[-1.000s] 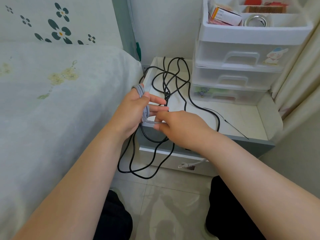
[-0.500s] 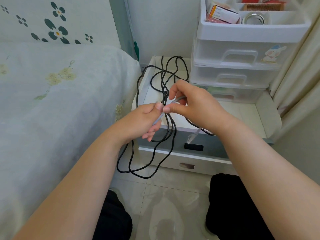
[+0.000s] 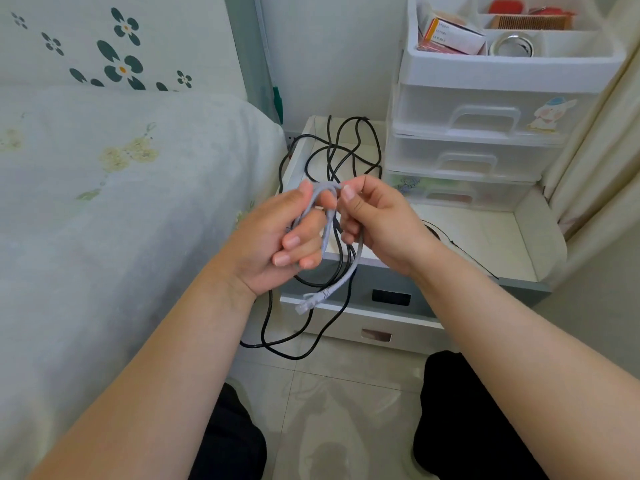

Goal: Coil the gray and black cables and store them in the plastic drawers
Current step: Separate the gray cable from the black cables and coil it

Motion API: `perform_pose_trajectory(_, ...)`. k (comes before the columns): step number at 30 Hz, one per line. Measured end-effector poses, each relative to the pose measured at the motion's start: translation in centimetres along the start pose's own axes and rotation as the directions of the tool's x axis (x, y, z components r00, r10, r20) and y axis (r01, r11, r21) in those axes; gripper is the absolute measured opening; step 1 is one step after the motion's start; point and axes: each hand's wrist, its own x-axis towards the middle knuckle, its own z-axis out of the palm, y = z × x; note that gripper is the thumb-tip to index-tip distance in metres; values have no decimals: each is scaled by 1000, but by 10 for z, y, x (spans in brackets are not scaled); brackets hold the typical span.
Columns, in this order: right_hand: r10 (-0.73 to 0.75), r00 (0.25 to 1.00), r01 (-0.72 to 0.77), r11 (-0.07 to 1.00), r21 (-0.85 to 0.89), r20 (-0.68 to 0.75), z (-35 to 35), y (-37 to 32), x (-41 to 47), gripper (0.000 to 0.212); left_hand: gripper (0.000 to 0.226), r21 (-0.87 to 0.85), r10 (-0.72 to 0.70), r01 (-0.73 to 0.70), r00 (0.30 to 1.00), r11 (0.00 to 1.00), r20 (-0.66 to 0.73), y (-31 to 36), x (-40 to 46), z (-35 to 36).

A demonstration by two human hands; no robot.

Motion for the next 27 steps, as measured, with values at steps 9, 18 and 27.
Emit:
perform_pose_trajectory(9,258,962,-264,962,69,85,36,24,-10,27,37,-256,119,-157,980,954,-158,3,8,-9)
perform_pose_trajectory(18,396,889,-450,848,281,229,26,13,-10,38,25,-59,245,-294,878,954,-412,-4,14,1)
perform_pose_trajectory(27,243,967,-219,948,-231,81,34,15,-21,15,23,-169,146,-279,825,945,-546,-11,22,0)
